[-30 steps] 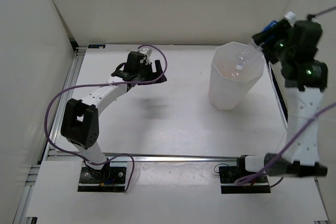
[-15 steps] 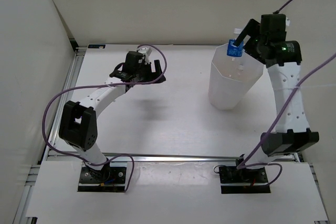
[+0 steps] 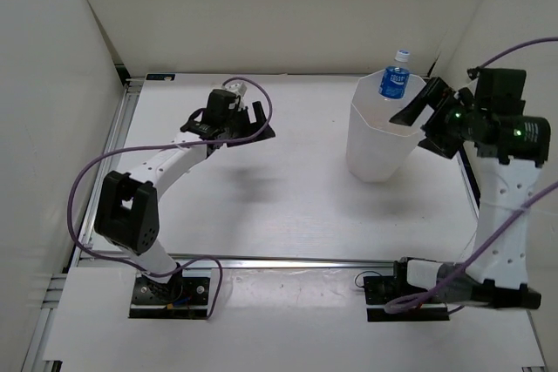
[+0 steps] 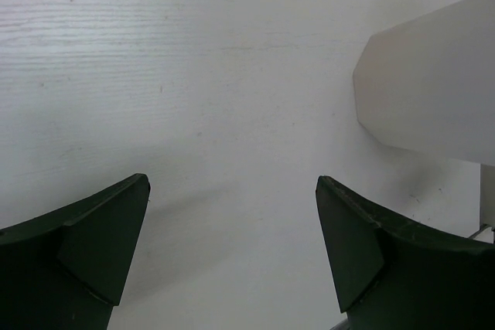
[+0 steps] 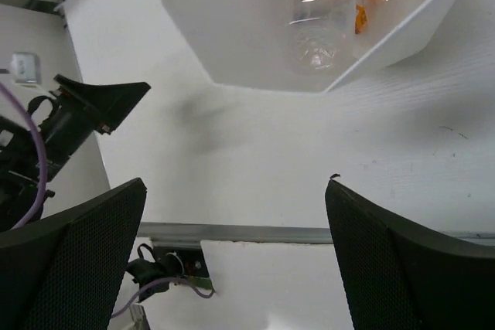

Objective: Put the plastic bottles in the bin

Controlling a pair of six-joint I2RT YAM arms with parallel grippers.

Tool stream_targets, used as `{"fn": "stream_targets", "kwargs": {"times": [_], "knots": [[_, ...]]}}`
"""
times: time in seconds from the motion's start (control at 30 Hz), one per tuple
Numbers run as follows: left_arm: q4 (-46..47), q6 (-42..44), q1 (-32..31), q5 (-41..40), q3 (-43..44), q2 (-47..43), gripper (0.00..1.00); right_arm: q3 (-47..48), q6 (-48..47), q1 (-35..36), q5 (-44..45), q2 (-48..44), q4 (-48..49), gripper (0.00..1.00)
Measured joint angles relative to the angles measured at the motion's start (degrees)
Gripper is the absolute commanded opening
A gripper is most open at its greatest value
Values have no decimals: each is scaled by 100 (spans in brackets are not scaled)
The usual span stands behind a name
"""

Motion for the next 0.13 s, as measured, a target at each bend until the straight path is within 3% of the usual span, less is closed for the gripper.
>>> {"fn": "stream_targets", "kwargs": {"times": [0.13], "knots": [[-127,-72,-146,-354,-214,-376,100,-131,-254,-192,-328,-586,-9,100]]}}
